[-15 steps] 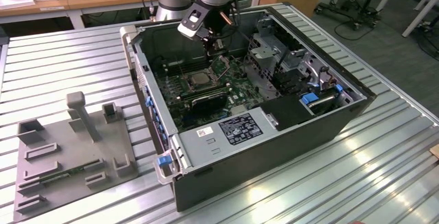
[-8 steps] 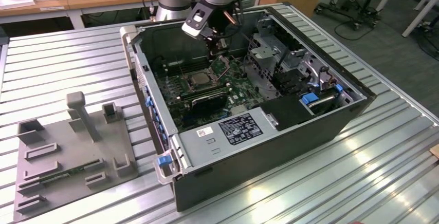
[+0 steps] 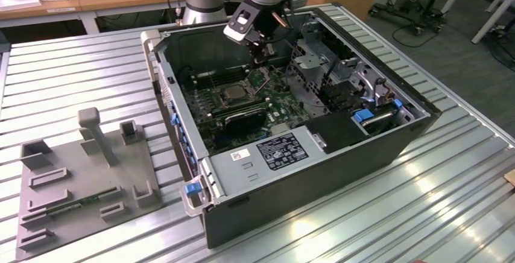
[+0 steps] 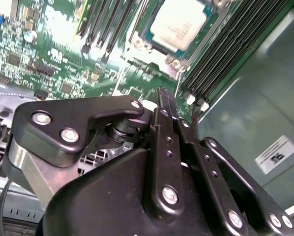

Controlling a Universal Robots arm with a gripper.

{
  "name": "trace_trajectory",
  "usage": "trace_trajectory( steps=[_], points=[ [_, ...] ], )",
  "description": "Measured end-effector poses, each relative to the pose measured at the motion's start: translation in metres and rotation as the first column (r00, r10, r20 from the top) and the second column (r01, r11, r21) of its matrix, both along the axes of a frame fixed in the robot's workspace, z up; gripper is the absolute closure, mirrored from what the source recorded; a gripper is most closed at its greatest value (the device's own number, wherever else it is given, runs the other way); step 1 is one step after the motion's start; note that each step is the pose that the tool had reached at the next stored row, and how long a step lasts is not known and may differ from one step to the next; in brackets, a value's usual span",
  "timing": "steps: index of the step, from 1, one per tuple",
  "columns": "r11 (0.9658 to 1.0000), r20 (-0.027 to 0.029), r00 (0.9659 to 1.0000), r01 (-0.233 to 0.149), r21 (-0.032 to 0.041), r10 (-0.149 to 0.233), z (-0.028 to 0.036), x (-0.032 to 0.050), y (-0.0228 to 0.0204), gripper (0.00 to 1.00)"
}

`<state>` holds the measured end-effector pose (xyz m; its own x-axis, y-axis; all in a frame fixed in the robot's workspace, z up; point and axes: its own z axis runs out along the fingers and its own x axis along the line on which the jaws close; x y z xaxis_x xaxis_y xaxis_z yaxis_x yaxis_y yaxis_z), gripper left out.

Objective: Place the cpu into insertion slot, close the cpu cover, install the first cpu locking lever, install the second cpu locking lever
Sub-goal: 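Close the cpu cover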

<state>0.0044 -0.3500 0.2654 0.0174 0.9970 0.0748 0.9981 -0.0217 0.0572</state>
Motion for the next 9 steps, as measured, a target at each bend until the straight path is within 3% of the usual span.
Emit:
trace_trajectory(
  steps=[4, 9],
  points=[
    [1.0, 0.0, 1.0, 0.0, 0.0, 0.0, -0.0001, 0.0078, 0.0, 0.89],
    [1.0, 0.0001, 1.0, 0.0, 0.0, 0.0, -0.0002, 0.0088, 0.0, 0.89]
  ],
)
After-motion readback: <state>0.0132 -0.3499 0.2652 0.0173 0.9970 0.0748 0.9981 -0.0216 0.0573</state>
